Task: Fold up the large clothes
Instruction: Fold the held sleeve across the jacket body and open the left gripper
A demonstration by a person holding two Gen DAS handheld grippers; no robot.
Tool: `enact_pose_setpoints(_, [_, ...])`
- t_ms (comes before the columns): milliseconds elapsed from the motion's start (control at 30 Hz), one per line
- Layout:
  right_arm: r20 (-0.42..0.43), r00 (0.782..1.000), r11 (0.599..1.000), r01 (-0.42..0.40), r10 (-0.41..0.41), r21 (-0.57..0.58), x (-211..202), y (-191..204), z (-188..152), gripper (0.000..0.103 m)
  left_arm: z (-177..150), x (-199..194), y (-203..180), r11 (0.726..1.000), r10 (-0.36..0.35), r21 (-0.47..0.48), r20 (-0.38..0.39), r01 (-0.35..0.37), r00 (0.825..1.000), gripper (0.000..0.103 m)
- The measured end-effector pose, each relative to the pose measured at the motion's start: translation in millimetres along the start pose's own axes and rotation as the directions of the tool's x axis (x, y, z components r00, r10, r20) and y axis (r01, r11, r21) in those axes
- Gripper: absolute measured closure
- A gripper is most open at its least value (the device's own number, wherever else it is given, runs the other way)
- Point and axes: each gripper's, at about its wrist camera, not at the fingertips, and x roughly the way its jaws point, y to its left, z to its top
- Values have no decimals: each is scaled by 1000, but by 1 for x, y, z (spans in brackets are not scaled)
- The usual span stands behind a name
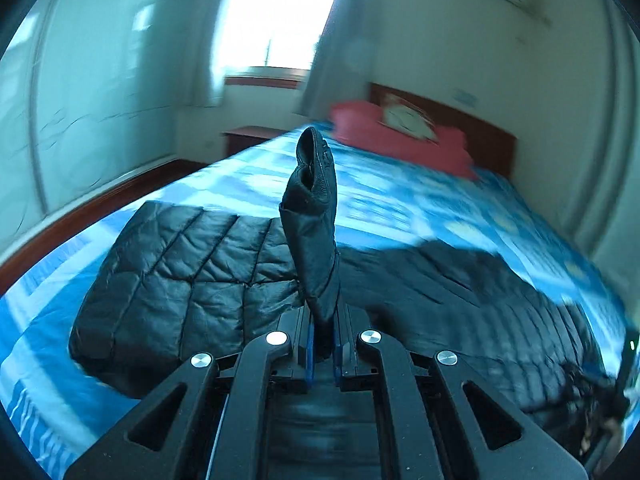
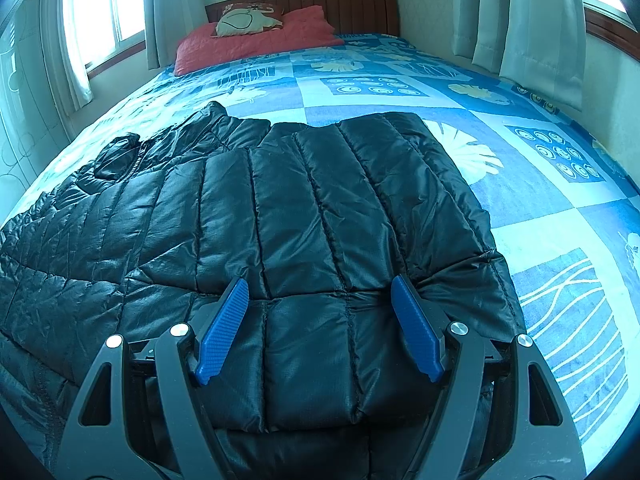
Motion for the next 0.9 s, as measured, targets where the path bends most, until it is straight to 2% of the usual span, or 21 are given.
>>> enact_pose_setpoints(100, [1,1000,1000,-2,2,2,0,0,0,29,3,9,-57,993,-63,97,-11,64,998,97])
enact_pose_setpoints(300, [5,1000,1000,-4,4,7,0,1,0,29,-25,23,-139,964,-133,221,-85,149,987,97])
enact_pose_setpoints(433, [7,1000,1000,-5,5,9,-1,1,-1,29,-61,43,-178,938,-127,297,-177,176,976,97])
enact_pose_setpoints(633, [7,1000,1000,-8,8,11,-1,3,-2,29,-93,51,-205,902,-84,398,-223,169,971,93])
enact_pose_setpoints(667, [7,1000,1000,-7,7,11,-1,3,-2,29,-94,50,-207,899,-86,403,-224,173,971,87])
enact_pose_setpoints(733, [7,1000,1000,-7,7,11,-1,2,-2,29,-94,43,-208,897,-116,395,-225,200,967,61])
enact_pose_setpoints(767, [6,1000,1000,-9,9,13,-1,2,-2,29,-93,37,-209,896,-130,391,-219,209,967,56])
enact_pose_setpoints(800, [6,1000,1000,-10,10,14,-1,2,-2,29,-94,33,-210,895,-143,390,-212,218,967,47])
enact_pose_setpoints(833, [6,1000,1000,-10,10,14,-1,3,-2,29,-92,28,-212,890,-154,396,-204,226,967,42])
enact_pose_setpoints(900, [3,1000,1000,-12,12,16,-2,2,-1,29,-89,14,-211,882,-172,408,-188,236,967,42])
